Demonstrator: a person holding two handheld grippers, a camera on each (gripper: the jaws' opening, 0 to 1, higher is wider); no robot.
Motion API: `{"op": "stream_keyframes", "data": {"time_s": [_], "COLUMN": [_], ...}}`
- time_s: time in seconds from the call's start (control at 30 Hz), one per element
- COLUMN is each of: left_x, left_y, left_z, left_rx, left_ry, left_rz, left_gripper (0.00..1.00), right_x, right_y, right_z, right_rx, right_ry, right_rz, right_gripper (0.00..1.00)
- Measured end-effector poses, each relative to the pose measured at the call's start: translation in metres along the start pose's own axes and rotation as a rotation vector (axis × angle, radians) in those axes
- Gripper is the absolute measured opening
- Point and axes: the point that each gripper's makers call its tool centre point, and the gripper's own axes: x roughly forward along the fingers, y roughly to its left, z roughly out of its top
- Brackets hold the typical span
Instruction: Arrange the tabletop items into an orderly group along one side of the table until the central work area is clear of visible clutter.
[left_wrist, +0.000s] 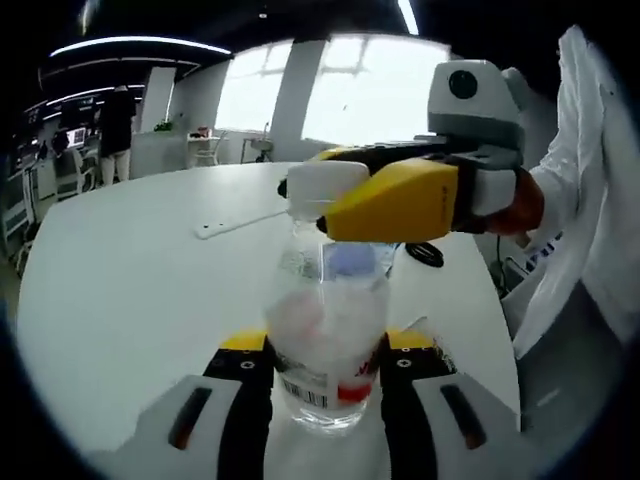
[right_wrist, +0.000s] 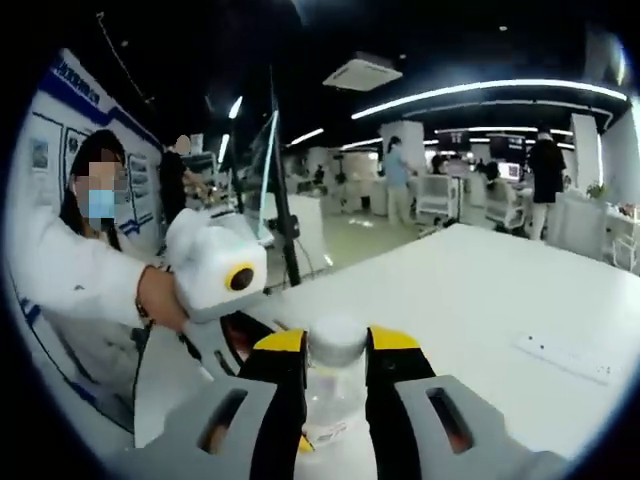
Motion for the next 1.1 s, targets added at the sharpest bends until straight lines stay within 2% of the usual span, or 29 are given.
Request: {"op": "stream_keyframes", "data": {"time_s": [0.2,0.37,0.57,0.7,1.1], "left_x": [0.013,0.019,0.021,0.022,0.024], "left_y": [0.01,0.019,0.025,0.028,0.027], "left_z": [0.011,0.009,0.004,0.0,0.002], "left_rx": [0.057,0.094,0.09,0.087,0.065], "left_ry": [-0.009,0.006,0.011,0.021,0.016], "left_rz": [0.007,0.028,0.024,0.024,0.023], "left_gripper": [0.41,0.41,0.41,0.41,0.42], "right_x": [-0.002,0.004,0.01,0.012,0.01], "right_y": [-0.009,-0.014,-0.011,-0.014,-0.021], "right_z": [0.002,-0.003,-0.008,-0.011,-0.013], "right_rx": [-0.108,-0.185,-0.252,-0.237,-0.217], "right_ry": [0.002,0.024,0.043,0.055,0.064], "right_rz": [-0.047,-0.082,-0.099,-0.111,-0.122], "right_gripper": [0.19,0.19,0.2,0.2,0.21]}}
